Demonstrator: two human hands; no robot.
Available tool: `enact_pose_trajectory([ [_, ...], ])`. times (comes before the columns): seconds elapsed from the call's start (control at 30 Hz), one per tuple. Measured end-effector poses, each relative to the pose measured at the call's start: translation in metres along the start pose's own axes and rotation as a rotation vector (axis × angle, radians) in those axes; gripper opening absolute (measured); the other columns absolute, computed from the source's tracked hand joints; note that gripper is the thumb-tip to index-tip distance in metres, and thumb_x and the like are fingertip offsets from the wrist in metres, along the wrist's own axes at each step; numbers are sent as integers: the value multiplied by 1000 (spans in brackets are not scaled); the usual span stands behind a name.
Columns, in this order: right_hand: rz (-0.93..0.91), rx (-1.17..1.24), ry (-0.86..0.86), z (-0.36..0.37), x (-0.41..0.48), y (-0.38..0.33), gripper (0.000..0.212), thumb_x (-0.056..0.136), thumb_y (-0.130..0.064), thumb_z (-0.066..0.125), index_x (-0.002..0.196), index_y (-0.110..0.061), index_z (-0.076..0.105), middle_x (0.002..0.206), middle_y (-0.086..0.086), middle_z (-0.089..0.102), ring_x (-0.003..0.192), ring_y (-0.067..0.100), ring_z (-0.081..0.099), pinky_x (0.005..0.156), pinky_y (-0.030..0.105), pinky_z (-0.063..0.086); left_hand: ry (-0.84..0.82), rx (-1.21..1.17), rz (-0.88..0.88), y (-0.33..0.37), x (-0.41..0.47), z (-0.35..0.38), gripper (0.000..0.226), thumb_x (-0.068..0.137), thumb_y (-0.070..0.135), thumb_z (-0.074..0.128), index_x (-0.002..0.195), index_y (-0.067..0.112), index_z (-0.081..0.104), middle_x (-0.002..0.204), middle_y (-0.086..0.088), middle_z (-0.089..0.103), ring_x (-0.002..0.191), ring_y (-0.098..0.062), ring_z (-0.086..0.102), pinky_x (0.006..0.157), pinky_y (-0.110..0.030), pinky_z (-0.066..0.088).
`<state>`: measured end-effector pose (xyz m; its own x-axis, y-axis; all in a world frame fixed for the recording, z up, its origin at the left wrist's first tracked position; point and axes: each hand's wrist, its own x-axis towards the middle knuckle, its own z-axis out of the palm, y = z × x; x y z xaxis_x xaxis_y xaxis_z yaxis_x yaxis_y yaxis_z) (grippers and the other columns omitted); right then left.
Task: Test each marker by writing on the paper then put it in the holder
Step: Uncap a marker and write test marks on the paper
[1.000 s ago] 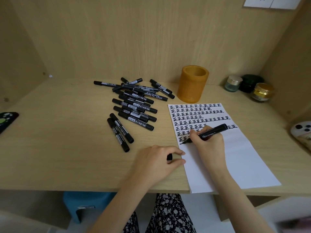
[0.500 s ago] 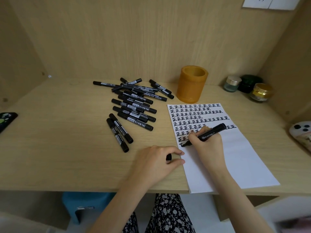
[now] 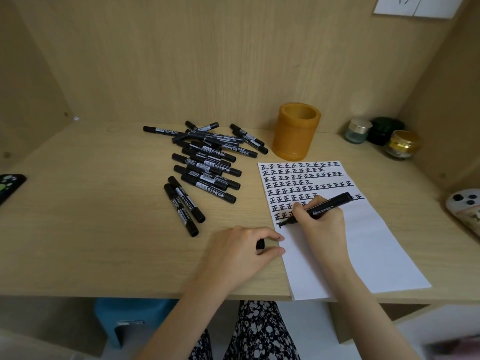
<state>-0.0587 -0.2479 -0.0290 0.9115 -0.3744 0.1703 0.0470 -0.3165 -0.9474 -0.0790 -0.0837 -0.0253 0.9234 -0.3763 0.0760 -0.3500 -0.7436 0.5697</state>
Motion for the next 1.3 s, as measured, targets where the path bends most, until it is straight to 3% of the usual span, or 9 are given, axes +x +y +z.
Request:
enact_pose_trajectory([
  [0.17, -10, 2, -31, 2, 0, -1, 30, 85, -13, 68, 68, 8, 54, 52, -3, 49, 50, 7, 40, 49, 17, 32, 8, 24, 0, -1, 0, 1, 32, 82, 62, 54, 110, 48, 60, 92, 19, 70, 44, 2, 40, 49, -11, 26],
  [0.53, -7, -6, -34, 0, -3, -3, 24, 81, -7, 66, 70, 11, 54, 58, 6, 52, 53, 8, 41, 50, 19, 33, -7, 27, -8, 2, -1, -1, 31, 83, 61, 53, 110, 49, 60, 82, 17, 68, 41, 1, 38, 47, -13, 25],
  [0.77, -14, -29, -61, 1, -4, -5, 25, 82, -9, 68, 66, 6, 55, 53, -2, 51, 50, 6, 41, 48, 17, 33, -15, 30, -3, 3, 0, -2, 31, 83, 60, 53, 112, 48, 60, 85, 19, 69, 41, 4, 36, 48, -10, 24],
  [1.07, -15, -24, 49, 0, -5, -4, 26, 80, -3, 62, 66, 11, 45, 56, 6, 46, 50, 9, 36, 46, 18, 30, -12, 28, 9, 1, 0, -1, 30, 83, 59, 54, 110, 48, 61, 83, 16, 70, 43, 7, 41, 47, -12, 26],
  [1.3, -4, 7, 47, -1, -4, -4, 22, 81, -4, 63, 64, -3, 50, 53, -2, 48, 48, 5, 38, 46, 15, 32, 4, 33, 37, 0, 1, 1, 30, 83, 59, 54, 110, 47, 61, 75, 17, 68, 44, 7, 45, 46, -10, 25],
])
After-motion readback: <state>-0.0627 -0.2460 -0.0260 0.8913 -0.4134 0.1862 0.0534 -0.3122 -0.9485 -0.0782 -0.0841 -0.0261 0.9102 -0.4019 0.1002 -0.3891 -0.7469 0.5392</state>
